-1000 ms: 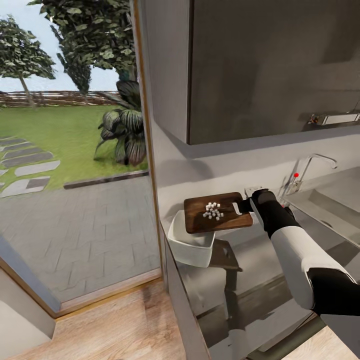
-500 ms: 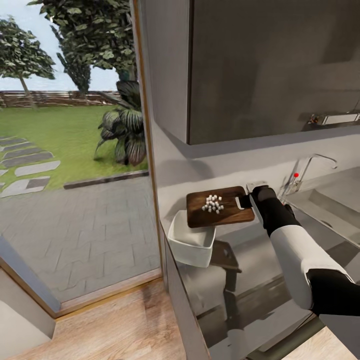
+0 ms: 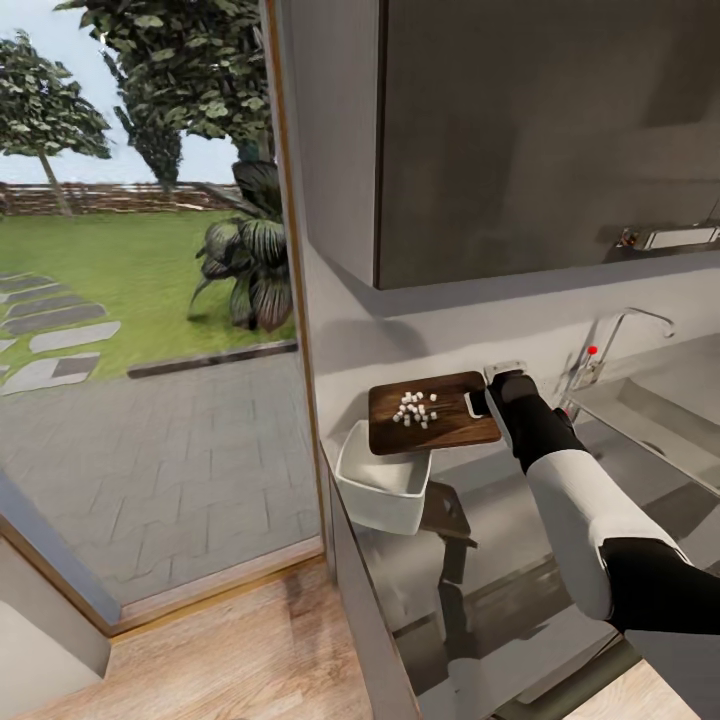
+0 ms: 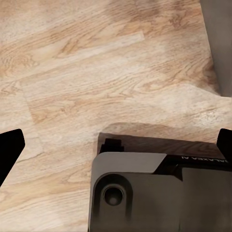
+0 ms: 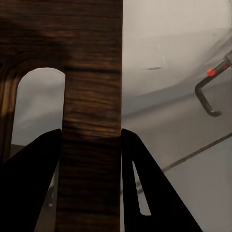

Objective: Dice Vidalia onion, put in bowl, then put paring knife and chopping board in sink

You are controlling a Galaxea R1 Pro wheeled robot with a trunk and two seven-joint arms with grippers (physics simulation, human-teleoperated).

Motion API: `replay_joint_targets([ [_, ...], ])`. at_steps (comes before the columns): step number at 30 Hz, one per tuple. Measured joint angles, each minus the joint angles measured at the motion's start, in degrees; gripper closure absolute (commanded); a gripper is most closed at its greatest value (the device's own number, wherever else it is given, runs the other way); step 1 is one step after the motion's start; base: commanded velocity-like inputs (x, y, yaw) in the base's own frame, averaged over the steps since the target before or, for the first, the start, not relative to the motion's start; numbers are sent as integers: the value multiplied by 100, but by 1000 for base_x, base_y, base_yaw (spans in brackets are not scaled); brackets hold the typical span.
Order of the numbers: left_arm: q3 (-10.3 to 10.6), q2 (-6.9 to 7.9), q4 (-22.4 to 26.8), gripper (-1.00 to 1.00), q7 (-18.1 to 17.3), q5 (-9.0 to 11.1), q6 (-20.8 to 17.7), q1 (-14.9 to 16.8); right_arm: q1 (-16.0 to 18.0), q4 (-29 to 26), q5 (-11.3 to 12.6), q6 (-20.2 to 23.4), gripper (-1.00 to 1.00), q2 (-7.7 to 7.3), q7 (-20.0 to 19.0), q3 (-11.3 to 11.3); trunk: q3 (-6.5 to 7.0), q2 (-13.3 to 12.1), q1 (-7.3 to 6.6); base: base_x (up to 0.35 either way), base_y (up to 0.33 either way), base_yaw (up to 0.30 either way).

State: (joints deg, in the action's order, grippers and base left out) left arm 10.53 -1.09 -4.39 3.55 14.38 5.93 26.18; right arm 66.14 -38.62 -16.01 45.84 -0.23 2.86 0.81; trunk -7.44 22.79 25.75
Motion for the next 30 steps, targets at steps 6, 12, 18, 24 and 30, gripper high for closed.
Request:
replay_joint_targets([
  [6, 1, 2, 0, -100, 0, 0, 0, 1, 0, 17, -7, -34, 100, -16, -20, -4, 0, 0, 0, 0, 0, 0],
  [12, -1, 7, -4, -100, 0, 0, -2, 4, 1, 22, -2, -147, 100, -34, -26, -3, 0, 0, 0, 0, 0, 0],
  [18, -1, 9, -2, -100, 0, 0, -2, 1, 0, 44, 2, -285, 100, -46, -27, -3, 0, 0, 0, 0, 0, 0],
  [24, -2, 9, 0, -100, 0, 0, -1, 3, 0, 70, 8, -393, 100, -35, -33, -7, 0, 0, 0, 0, 0, 0],
  [30, -3, 9, -2, -100, 0, 0, 0, -1, 0, 78, 5, -397, 100, -40, -34, -11, 0, 0, 0, 0, 0, 0],
])
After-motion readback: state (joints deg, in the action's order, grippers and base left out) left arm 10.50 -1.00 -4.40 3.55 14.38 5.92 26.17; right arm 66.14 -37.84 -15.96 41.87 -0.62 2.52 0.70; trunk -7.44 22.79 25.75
